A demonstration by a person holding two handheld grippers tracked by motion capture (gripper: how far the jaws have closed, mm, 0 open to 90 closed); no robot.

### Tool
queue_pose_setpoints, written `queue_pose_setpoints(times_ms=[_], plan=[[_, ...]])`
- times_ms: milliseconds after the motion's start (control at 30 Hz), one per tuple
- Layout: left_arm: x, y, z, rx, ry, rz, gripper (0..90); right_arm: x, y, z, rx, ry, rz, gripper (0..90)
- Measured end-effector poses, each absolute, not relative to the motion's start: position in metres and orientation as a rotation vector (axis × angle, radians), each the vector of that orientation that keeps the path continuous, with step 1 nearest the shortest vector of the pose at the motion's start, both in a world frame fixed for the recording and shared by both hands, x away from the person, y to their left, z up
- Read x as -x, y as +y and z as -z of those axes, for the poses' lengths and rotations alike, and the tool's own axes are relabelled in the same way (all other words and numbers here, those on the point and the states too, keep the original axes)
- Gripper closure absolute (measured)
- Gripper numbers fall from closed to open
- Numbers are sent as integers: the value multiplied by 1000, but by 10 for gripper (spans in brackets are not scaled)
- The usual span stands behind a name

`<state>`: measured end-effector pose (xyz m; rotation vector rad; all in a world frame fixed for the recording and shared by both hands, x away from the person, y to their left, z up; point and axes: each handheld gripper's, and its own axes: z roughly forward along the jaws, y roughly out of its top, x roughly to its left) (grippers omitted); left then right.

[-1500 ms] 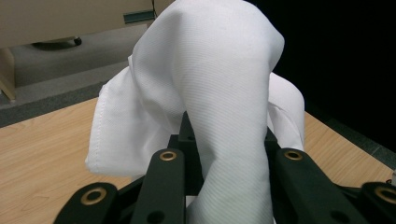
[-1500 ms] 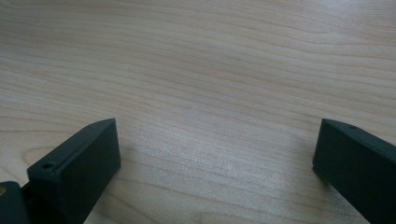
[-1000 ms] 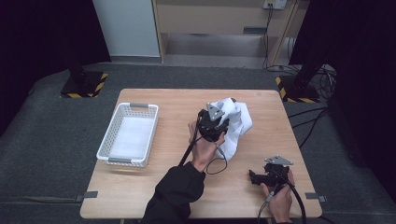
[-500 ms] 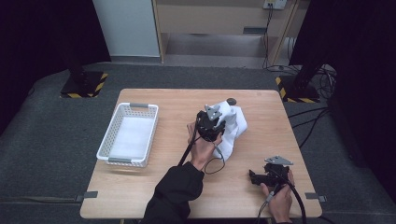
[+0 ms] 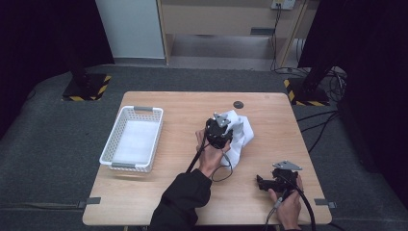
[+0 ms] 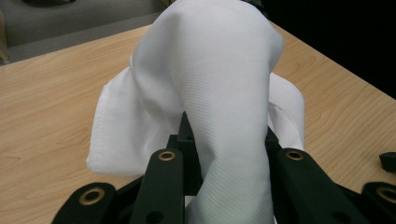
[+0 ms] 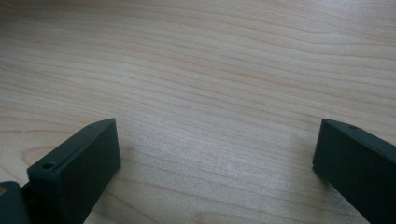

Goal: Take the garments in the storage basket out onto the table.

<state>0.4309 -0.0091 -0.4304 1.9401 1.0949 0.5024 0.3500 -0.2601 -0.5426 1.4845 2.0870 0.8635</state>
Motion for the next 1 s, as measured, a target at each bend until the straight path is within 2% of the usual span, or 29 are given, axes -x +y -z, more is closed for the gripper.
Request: queue_pose_setpoints(times_ms=[1000], plan=[[-438,-20,474,-2048,1121,-454,697,-350,-260,543,-1484,2087,-864,7]])
